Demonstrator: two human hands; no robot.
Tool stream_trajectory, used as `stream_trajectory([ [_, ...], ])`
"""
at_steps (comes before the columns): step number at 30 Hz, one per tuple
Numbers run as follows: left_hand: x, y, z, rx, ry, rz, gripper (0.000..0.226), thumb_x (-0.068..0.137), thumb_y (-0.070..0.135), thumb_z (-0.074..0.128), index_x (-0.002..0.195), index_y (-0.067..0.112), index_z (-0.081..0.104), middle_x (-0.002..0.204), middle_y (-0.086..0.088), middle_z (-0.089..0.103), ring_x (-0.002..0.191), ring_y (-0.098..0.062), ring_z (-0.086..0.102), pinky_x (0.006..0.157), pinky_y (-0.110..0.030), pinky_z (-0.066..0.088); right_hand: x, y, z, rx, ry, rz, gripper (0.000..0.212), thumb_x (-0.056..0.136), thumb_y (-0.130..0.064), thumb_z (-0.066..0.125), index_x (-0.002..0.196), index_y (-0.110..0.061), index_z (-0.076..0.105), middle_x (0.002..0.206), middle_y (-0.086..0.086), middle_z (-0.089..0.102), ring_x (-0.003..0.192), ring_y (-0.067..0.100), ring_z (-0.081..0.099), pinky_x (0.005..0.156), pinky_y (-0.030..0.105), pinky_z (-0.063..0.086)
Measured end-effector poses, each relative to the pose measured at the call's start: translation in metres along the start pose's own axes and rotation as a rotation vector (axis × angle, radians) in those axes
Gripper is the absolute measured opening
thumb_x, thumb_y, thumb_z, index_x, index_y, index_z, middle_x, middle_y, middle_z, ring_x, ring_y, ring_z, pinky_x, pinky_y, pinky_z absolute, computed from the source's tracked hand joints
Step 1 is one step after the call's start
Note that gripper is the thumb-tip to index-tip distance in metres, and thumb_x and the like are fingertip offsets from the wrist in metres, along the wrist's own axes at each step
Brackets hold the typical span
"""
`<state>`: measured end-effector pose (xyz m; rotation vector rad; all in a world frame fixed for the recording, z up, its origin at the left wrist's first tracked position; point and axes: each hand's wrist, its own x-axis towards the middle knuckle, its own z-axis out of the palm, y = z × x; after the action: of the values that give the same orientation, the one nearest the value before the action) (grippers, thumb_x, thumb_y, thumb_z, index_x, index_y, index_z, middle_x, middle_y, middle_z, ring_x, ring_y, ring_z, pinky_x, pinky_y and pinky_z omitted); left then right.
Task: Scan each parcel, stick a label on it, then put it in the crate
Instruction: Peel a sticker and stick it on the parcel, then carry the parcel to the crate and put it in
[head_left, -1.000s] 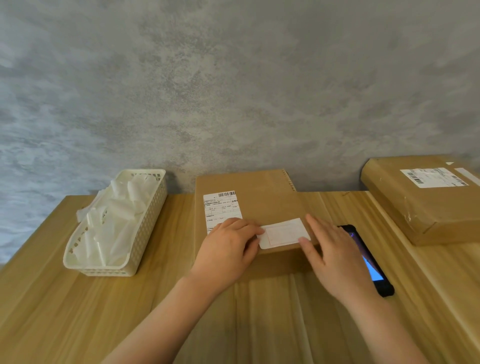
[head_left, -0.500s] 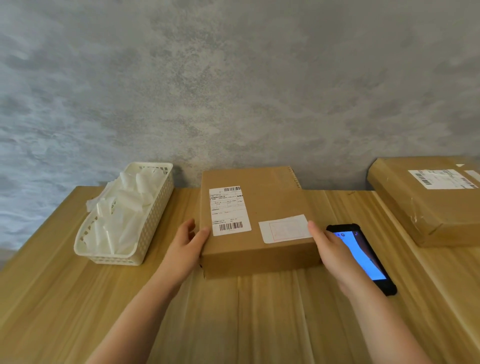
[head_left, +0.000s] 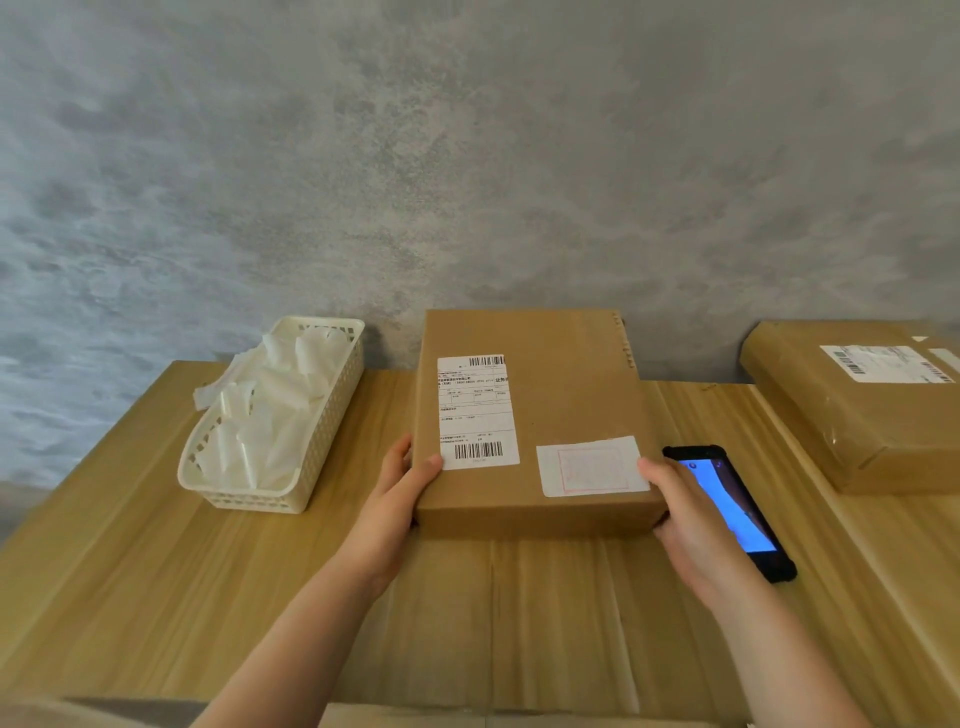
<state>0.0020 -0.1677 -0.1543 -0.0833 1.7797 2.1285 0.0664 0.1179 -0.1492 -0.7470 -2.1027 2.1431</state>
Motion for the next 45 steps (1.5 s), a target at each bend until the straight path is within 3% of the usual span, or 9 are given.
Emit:
stream_trajectory([
  [4, -0.011, 0.010, -0.007, -0.076, -0.015, 0.050, 0.079, 0.079, 0.052, 0.073, 0.147, 0.040, 0.034, 0.127, 0.011, 0.066, 0.109, -0.010, 0.068, 0.086, -0.031, 0.051, -0.018, -0.011, 0.012, 0.079, -0.004, -0.086, 0.033, 0.093, -0.040, 0.059, 0.122, -0.024, 0.063, 0.115, -0.002, 0.072, 0.116, 0.019, 0.063, 0.104, 0.044, 0.046],
  [8, -0.034, 0.032, -0.030, -0.083, -0.020, 0.154, 0.067, 0.084, 0.045, 0.072, 0.141, 0.038, 0.039, 0.124, 0.008, 0.069, 0.107, -0.012, 0.069, 0.084, -0.033, 0.051, -0.045, -0.035, 0.040, 0.123, -0.019, -0.192, 0.033, 0.100, -0.030, 0.050, 0.129, -0.017, 0.061, 0.115, 0.000, 0.073, 0.110, 0.014, 0.067, 0.091, 0.033, 0.048],
  [15, -0.105, 0.072, -0.131, -0.055, 0.040, 0.302, 0.065, 0.083, 0.045, 0.063, 0.143, 0.025, 0.045, 0.129, 0.005, 0.067, 0.116, -0.015, 0.065, 0.092, -0.031, 0.048, -0.091, -0.070, 0.134, 0.046, -0.225, -0.347, 0.056, 0.086, -0.047, 0.052, 0.130, -0.014, 0.062, 0.125, 0.002, 0.070, 0.120, 0.017, 0.062, 0.106, 0.044, 0.041],
  [19, -0.161, 0.072, -0.213, -0.062, 0.114, 0.289, 0.075, 0.077, 0.053, 0.064, 0.142, 0.018, 0.050, 0.134, -0.002, 0.065, 0.124, -0.021, 0.061, 0.102, -0.039, 0.044, -0.124, -0.063, 0.213, -0.060, -0.402, -0.364, 0.060, 0.082, -0.056, 0.055, 0.129, -0.020, 0.063, 0.123, -0.003, 0.070, 0.119, 0.015, 0.063, 0.104, 0.043, 0.043],
  [23, -0.227, 0.053, -0.290, -0.081, 0.262, 0.284, 0.072, 0.078, 0.051, 0.063, 0.141, 0.020, 0.049, 0.133, -0.001, 0.065, 0.121, -0.020, 0.062, 0.096, -0.034, 0.046, -0.156, -0.044, 0.298, -0.090, -0.538, -0.367, 0.034, 0.099, -0.037, 0.048, 0.123, -0.024, 0.067, 0.111, -0.008, 0.074, 0.105, 0.010, 0.068, 0.085, 0.034, 0.049],
  [28, -0.305, 0.023, -0.373, -0.107, 0.544, 0.260, 0.053, 0.086, 0.041, 0.050, 0.135, 0.021, 0.052, 0.126, 0.000, 0.069, 0.116, -0.018, 0.065, 0.094, -0.033, 0.047, -0.203, -0.017, 0.408, -0.123, -0.771, -0.332, 0.028, 0.100, -0.030, 0.048, 0.122, -0.029, 0.065, 0.113, -0.005, 0.073, 0.106, 0.013, 0.068, 0.089, 0.039, 0.050],
  [32, -0.357, 0.001, -0.428, -0.219, 0.717, 0.224, 0.055, 0.079, 0.038, 0.060, 0.129, 0.018, 0.054, 0.114, 0.003, 0.074, 0.101, -0.012, 0.071, 0.079, -0.023, 0.051, -0.225, 0.014, 0.491, -0.165, -0.948, -0.266, 0.028, 0.099, -0.027, 0.051, 0.124, -0.028, 0.063, 0.115, -0.003, 0.073, 0.108, 0.016, 0.068, 0.091, 0.039, 0.050],
  [41, -0.395, -0.030, -0.546, -0.308, 0.996, 0.163, 0.095, 0.057, 0.071, 0.075, 0.135, 0.024, 0.049, 0.121, 0.002, 0.071, 0.111, -0.019, 0.067, 0.092, -0.035, 0.049, -0.230, 0.082, 0.679, -0.330, -1.173, -0.019, 0.027, 0.099, -0.024, 0.048, 0.120, -0.024, 0.066, 0.111, 0.000, 0.075, 0.104, 0.016, 0.069, 0.090, 0.039, 0.051],
  [45, -0.378, -0.028, -0.612, -0.356, 1.081, 0.130, 0.066, 0.078, 0.056, 0.060, 0.133, 0.023, 0.050, 0.118, 0.002, 0.072, 0.111, -0.020, 0.067, 0.098, -0.039, 0.048, -0.221, 0.093, 0.764, -0.444, -1.244, 0.010, 0.026, 0.099, -0.031, 0.046, 0.113, -0.022, 0.066, 0.104, -0.004, 0.074, 0.097, 0.009, 0.066, 0.079, 0.028, 0.046],
])
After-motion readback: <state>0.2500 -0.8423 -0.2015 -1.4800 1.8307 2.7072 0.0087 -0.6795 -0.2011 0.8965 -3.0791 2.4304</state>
